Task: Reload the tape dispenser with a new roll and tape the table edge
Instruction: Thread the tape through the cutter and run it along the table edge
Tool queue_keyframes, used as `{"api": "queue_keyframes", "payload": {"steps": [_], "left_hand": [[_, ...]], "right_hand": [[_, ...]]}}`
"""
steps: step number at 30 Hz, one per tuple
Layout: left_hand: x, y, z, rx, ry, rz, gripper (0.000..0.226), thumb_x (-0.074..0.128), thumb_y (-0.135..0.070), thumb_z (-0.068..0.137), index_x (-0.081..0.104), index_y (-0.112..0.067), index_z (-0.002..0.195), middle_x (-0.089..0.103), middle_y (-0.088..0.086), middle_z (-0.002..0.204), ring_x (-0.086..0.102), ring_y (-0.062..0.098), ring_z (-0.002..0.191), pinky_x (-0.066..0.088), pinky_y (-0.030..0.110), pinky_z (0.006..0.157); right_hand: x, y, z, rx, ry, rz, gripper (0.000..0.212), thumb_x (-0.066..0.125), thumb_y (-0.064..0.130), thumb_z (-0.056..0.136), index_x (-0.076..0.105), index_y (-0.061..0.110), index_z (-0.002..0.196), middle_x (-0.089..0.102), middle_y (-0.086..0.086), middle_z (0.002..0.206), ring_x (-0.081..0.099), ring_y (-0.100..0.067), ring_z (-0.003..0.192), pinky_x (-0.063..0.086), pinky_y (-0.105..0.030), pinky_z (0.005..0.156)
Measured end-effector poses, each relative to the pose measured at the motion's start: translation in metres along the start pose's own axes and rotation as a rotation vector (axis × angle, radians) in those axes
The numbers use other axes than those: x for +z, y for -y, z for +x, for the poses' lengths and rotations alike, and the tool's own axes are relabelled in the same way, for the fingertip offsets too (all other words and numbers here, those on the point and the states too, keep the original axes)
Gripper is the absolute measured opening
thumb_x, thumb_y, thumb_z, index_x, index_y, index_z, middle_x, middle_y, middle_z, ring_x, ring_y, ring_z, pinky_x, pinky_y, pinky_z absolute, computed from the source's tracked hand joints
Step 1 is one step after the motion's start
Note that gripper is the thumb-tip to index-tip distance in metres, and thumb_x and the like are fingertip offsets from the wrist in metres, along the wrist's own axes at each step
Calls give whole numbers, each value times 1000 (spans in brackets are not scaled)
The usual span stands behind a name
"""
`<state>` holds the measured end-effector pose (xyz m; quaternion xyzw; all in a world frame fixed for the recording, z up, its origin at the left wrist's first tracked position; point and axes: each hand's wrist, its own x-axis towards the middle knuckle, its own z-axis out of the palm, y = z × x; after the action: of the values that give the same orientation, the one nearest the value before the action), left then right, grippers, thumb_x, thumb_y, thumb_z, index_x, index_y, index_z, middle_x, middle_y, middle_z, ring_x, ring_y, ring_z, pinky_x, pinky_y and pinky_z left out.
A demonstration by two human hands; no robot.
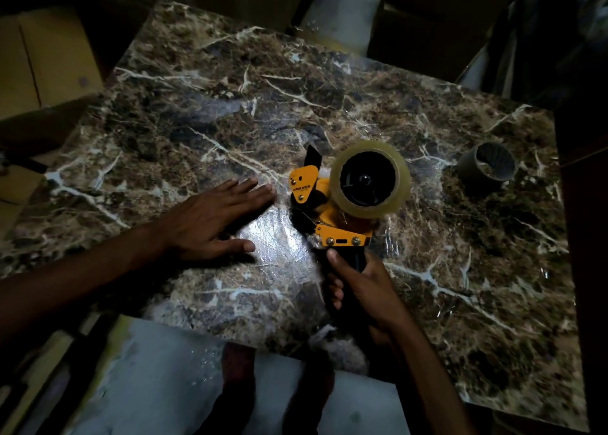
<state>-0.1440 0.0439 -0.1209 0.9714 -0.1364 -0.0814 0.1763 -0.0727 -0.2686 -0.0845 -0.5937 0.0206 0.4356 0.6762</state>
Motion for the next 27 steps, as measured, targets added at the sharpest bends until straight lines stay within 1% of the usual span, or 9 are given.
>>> {"api": "queue_keyframes", "payload": {"steps": [4,7,11,14,18,20,23,25,27], "left_hand": [[-3,-1,0,-2,53,13,96,25,-85,97,8,-27,171,5,0,180,-4,22,168,7,49,136],[-7,-4,1,-25,78,-47,96,22,-88,95,12,-29,170,5,-1,180,-5,19,168,4,50,136],[-9,-5,1,-12,87,-73,95,22,-87,96,14,-28,171,5,-3,180,-5,21,168,4,56,135],[-10,-6,2,-16,97,-65,94,22,-87,96,14,-30,171,4,-3,180,-6,21,168,4,57,135],[-15,-12,3,-39,123,-29,88,23,-86,97,13,-38,169,3,-4,180,-6,23,168,0,53,135],[-16,-15,4,-41,142,21,87,21,-86,97,10,-40,170,0,-2,180,-7,25,167,-2,52,134],[-19,-24,5,-66,154,49,88,17,-87,96,11,-38,169,0,1,180,-5,27,167,-2,51,134],[-22,-31,6,-79,131,68,88,15,-85,97,19,-34,168,6,3,179,0,30,166,4,54,134],[-24,-39,9,-81,90,127,91,13,-83,99,30,-25,167,16,4,178,9,34,166,12,56,133]], "right_hand": [[-3,-4,-13,-31,-24,-106,28,66,17,99,63,24,72,45,-5,56,40,-16,45,34,-26,46],[-8,-9,-25,-21,-49,-199,19,67,15,98,64,16,80,46,-8,55,40,-16,43,34,-25,44],[-31,-12,-47,24,-85,-177,21,70,17,96,60,4,83,45,-14,56,42,-18,45,35,-29,48],[-40,-16,-66,28,-84,-273,5,74,22,93,73,17,92,62,-26,68,60,-26,62,46,-38,58],[-43,-25,-74,-11,-88,-320,11,75,17,93,79,25,100,81,2,87,71,-15,73,51,-26,60],[-50,-27,-76,-33,-108,-346,17,75,17,91,77,25,105,83,5,95,75,-9,84,53,-28,70],[-63,-27,-86,-46,-83,-385,24,79,27,89,76,24,113,83,3,99,76,-16,90,57,-35,74],[-70,-30,-92,-29,-87,-386,22,77,20,91,77,25,112,82,3,92,74,-18,80,55,-32,67],[-74,-35,-96,-28,-95,-383,18,76,22,88,78,29,105,77,2,72,60,-21,59,43,-29,52]]}}
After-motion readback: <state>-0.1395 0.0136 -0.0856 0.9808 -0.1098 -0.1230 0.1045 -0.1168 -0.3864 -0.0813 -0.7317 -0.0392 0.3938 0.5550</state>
